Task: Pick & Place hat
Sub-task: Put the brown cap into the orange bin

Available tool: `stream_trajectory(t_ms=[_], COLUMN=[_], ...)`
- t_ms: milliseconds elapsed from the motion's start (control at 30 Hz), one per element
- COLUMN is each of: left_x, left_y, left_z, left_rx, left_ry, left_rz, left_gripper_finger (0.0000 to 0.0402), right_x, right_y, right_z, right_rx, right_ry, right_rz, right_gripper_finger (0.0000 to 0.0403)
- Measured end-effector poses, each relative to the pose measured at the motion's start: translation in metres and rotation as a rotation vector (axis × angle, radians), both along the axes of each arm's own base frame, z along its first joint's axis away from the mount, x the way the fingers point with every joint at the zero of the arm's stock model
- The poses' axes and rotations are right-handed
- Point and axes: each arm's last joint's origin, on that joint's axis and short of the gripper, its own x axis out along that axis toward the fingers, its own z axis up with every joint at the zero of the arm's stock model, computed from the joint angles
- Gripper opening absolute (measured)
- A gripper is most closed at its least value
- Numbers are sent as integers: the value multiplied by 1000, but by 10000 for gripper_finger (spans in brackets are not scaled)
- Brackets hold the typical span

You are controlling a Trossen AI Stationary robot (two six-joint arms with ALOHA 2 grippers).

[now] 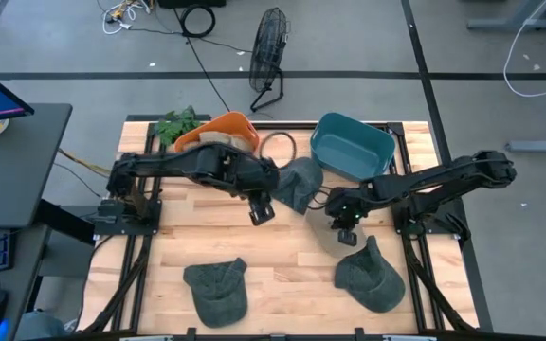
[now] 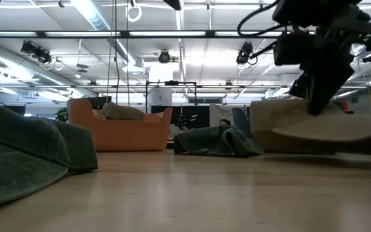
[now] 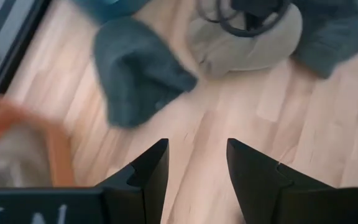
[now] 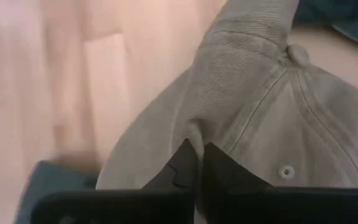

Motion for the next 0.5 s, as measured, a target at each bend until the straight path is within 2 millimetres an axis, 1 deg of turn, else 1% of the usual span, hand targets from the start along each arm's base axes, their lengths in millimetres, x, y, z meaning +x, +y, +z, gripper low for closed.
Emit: stream_trajectory(t_ms=[167,300,400,500], left_x=[35,62,73,79], left_y=[-4,-6,-4,-4], left_z=[-21,-42,-60,-76], left_rx=[49,77,23,-22], left_ry=[-40,-77,-36,14], left_rz=[-202,-257,-264,-270], left_gripper_finger=[165,165,165,165], right_x=[-4,1,8,12], right_y=[1,2,4,5], right_z=[11,16,21,27], right_rx=[48,76,95,102], right_ry=[-60,-141,-224,-262], right_rz=[19,54,58,65], right_gripper_finger=[6,3,2,2])
